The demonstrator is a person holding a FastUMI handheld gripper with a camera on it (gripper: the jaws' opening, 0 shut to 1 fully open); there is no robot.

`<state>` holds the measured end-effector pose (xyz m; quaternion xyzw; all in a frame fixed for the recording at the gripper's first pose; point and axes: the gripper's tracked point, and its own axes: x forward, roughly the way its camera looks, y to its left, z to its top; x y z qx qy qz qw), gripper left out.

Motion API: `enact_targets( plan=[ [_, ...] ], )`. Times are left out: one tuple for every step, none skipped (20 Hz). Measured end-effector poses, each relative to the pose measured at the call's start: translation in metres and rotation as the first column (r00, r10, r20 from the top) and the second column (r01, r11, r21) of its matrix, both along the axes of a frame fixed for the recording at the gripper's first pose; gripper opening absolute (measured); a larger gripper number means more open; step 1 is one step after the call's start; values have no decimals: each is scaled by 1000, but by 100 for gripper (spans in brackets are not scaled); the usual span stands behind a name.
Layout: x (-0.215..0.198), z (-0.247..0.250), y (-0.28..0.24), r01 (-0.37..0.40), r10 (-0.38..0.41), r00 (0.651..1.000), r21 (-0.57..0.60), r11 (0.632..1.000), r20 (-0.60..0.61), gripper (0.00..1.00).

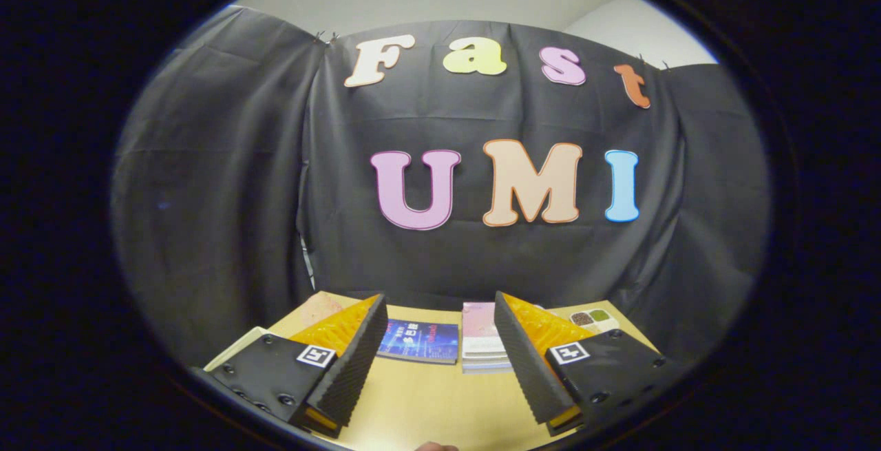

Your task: Open the storage box then place both shoes into the box .Put the left shoe in first, then the right shoe, with the right side of both shoes facing outward in a uniform manner.

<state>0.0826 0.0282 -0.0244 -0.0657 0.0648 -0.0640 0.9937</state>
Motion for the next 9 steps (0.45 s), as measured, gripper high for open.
enact_targets(
  plan=[
    [-3,-2,-7,5,-5,1000,6,1000,-2,97],
    [-5,-4,-13,8,-8,1000,14,1000,-4,97],
    [-7,-6,-17,10,-10,1000,16,1000,-6,97],
    [-9,-9,-22,14,-14,1000,12,1000,-9,97],
    [-10,-11,-26,21,-21,1000,6,1000,-15,97],
    [-11,-14,-30,26,-26,999,1,1000,-22,97],
    [-13,-17,-32,28,-28,999,1,1000,-27,97],
    [-14,-18,-32,27,-27,999,5,1000,-29,97],
    [-15,-18,-32,26,-26,999,9,1000,-31,97]
  ],
)
